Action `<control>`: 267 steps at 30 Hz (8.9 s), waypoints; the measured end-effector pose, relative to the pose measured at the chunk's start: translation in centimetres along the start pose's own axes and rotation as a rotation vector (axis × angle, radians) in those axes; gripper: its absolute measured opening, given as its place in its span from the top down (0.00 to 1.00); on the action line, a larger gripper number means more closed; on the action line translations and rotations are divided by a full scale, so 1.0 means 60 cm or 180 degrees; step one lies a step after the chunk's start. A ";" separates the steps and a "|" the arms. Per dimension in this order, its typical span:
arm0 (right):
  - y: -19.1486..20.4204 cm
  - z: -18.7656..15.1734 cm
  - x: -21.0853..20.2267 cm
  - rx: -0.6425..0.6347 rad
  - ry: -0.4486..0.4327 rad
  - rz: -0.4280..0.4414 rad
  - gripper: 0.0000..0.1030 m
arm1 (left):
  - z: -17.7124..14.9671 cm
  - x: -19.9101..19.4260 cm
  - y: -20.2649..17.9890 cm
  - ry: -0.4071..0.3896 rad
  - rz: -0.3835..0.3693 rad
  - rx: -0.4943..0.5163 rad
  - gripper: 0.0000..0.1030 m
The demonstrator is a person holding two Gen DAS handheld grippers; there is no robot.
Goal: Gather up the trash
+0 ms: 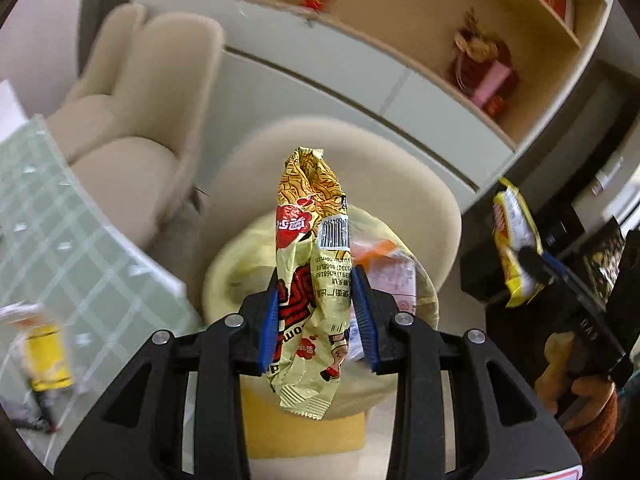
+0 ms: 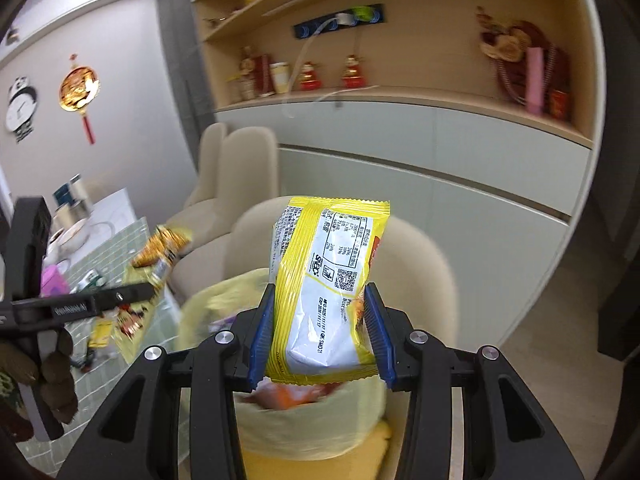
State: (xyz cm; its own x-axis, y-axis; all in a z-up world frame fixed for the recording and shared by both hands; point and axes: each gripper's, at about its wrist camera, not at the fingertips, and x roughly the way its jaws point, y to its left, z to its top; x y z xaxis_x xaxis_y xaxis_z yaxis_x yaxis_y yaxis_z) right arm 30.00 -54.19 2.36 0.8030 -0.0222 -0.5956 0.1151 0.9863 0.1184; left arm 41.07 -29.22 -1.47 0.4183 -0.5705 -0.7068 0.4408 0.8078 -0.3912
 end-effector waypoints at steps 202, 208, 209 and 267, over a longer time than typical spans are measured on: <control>0.093 0.011 -0.010 -0.0409 -0.0111 0.0196 0.84 | 0.053 -0.085 -0.002 -0.0666 -0.0006 0.0102 0.55; 0.020 0.009 0.002 -0.0205 -0.0121 0.0079 0.84 | 0.047 -0.007 -0.044 -0.0535 -0.0138 0.0150 0.55; 0.008 0.009 0.004 -0.0176 -0.0123 0.0066 0.84 | 0.046 0.004 -0.047 -0.0518 -0.0153 0.0152 0.55; 0.123 -0.098 0.248 -0.0049 0.1081 0.0892 0.58 | -0.192 -0.207 0.125 -0.0376 0.1167 -0.0645 0.15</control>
State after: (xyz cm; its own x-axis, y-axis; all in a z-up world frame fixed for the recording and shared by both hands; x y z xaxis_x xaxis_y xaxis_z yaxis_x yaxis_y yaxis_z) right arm 39.35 -46.29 -10.26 0.5638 0.2990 -0.7699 -0.0905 0.9489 0.3023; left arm 30.06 -14.41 -2.41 0.6113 -0.2441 -0.7528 0.0865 0.9662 -0.2430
